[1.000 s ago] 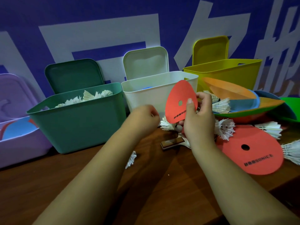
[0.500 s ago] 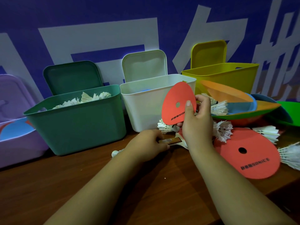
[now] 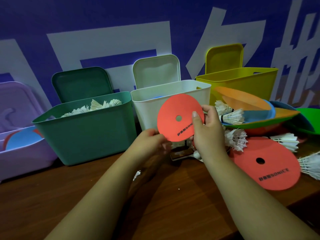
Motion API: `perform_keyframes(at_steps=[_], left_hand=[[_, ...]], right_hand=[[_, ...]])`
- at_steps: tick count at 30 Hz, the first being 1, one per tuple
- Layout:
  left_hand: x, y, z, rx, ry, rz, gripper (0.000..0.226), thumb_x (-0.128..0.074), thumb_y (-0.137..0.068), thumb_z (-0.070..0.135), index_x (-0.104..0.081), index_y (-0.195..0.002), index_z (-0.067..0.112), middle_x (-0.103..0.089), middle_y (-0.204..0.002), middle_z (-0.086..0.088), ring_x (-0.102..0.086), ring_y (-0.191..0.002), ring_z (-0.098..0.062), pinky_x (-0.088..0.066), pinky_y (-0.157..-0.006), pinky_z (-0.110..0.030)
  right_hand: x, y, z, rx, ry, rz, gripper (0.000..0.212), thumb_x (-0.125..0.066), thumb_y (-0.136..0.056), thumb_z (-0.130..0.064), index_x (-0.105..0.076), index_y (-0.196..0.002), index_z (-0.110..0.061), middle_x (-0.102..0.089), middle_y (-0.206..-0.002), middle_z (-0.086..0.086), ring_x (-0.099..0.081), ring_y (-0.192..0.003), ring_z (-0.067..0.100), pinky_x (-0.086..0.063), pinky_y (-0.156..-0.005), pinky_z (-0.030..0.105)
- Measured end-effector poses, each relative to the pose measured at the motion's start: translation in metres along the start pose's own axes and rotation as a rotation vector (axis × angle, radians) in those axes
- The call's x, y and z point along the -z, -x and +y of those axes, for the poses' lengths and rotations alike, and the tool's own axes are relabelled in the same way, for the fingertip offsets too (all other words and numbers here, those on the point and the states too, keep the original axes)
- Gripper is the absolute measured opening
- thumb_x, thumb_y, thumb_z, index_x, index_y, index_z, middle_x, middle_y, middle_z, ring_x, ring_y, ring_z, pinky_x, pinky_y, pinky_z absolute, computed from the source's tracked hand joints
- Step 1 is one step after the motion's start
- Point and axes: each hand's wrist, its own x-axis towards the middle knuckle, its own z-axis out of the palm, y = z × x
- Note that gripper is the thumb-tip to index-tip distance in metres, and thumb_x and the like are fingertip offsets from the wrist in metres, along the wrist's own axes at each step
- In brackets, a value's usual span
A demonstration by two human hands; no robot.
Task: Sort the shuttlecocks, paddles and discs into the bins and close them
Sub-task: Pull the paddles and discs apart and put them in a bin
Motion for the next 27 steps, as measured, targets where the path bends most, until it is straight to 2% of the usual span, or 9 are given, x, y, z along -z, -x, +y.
perform_keyframes(at_steps=[4,7,10,15,18,21,23,25,27], left_hand=[[0.008,0.002,0.007,0.003,0.280,0.004,0.028,-0.048,-0.089,-0.002,-0.063,-0.112,-0.003,-0.064,-0.080,-0.018,-0.067,-0.066,-0.023,-0.059,-0.067,-0.039],[0.012,0.001,0.003,-0.036,0.272,0.069,0.020,-0.058,-0.094,0.006,-0.064,-0.112,0.000,-0.062,-0.088,-0.020,-0.063,-0.067,-0.024,-0.058,-0.059,-0.035],[0.016,-0.001,0.001,-0.048,0.264,0.157,0.014,-0.061,-0.102,0.012,-0.062,-0.112,0.002,-0.063,-0.097,-0.022,-0.065,-0.069,-0.029,-0.054,-0.048,-0.026],[0.030,-0.004,0.004,-0.070,0.221,0.316,0.015,-0.053,-0.103,0.008,-0.064,-0.111,0.011,-0.067,-0.090,-0.014,-0.061,-0.052,-0.019,-0.047,-0.041,-0.026],[0.041,-0.009,0.001,-0.111,0.159,0.412,0.020,-0.048,-0.105,0.011,-0.063,-0.115,0.019,-0.066,-0.094,-0.015,-0.052,-0.048,-0.019,-0.040,-0.038,-0.025],[0.044,-0.013,-0.004,-0.165,0.093,0.500,0.020,-0.047,-0.105,0.015,-0.061,-0.115,0.026,-0.065,-0.095,-0.012,-0.053,-0.052,-0.021,-0.040,-0.038,-0.024],[0.042,-0.012,-0.008,-0.179,0.096,0.502,0.022,-0.046,-0.105,0.017,-0.062,-0.113,0.029,-0.067,-0.096,-0.008,-0.058,-0.058,-0.022,-0.044,-0.042,-0.028],[0.041,-0.010,-0.010,-0.177,0.090,0.504,0.022,-0.047,-0.103,0.020,-0.063,-0.108,0.036,-0.069,-0.101,0.000,-0.065,-0.076,-0.024,-0.055,-0.057,-0.037],[0.040,-0.009,-0.011,-0.176,0.070,0.507,0.021,-0.049,-0.102,0.024,-0.063,-0.105,0.038,-0.069,-0.104,0.004,-0.069,-0.091,-0.026,-0.060,-0.075,-0.049]], right_hand=[[0.000,0.002,-0.001,-0.020,-0.026,-0.058,0.010,-0.061,-0.104,-0.039,-0.057,-0.113,-0.039,-0.074,-0.103,-0.012,-0.072,-0.092,0.010,-0.061,-0.083,0.048],[-0.001,0.004,-0.002,-0.025,-0.018,-0.117,0.010,-0.062,-0.102,-0.042,-0.057,-0.111,-0.044,-0.076,-0.100,-0.008,-0.074,-0.081,0.019,-0.062,-0.070,0.049],[-0.002,0.009,-0.006,-0.034,-0.066,-0.233,0.007,-0.060,-0.106,-0.036,-0.060,-0.112,-0.038,-0.076,-0.090,0.001,-0.072,-0.060,0.022,-0.054,-0.051,0.034],[-0.002,0.017,-0.011,-0.104,-0.063,-0.403,0.020,-0.050,-0.108,-0.046,-0.070,-0.107,-0.043,-0.076,-0.087,0.008,-0.071,-0.057,0.033,-0.053,-0.051,0.035],[-0.003,0.018,-0.008,-0.182,-0.040,-0.483,0.034,-0.043,-0.099,-0.035,-0.070,-0.120,-0.034,-0.074,-0.091,0.014,-0.068,-0.061,0.042,-0.055,-0.051,0.042],[-0.003,0.020,-0.007,-0.148,0.233,-0.519,0.035,-0.045,-0.094,-0.017,-0.070,-0.109,-0.035,-0.076,-0.083,-0.003,-0.068,-0.061,0.029,-0.058,-0.057,0.041],[0.000,0.022,-0.007,-0.025,0.519,-0.593,0.034,-0.048,-0.094,-0.013,-0.070,-0.107,-0.035,-0.073,-0.095,-0.011,-0.068,-0.074,0.017,-0.058,-0.066,0.036],[0.002,0.025,-0.009,0.070,0.772,-0.703,0.037,-0.052,-0.091,-0.014,-0.071,-0.116,-0.034,-0.069,-0.114,-0.006,-0.065,-0.093,0.017,-0.057,-0.079,0.037],[0.002,0.028,-0.010,0.140,0.975,-0.808,0.043,-0.055,-0.089,-0.013,-0.067,-0.126,-0.031,-0.065,-0.120,-0.001,-0.064,-0.105,0.024,-0.057,-0.087,0.042]])
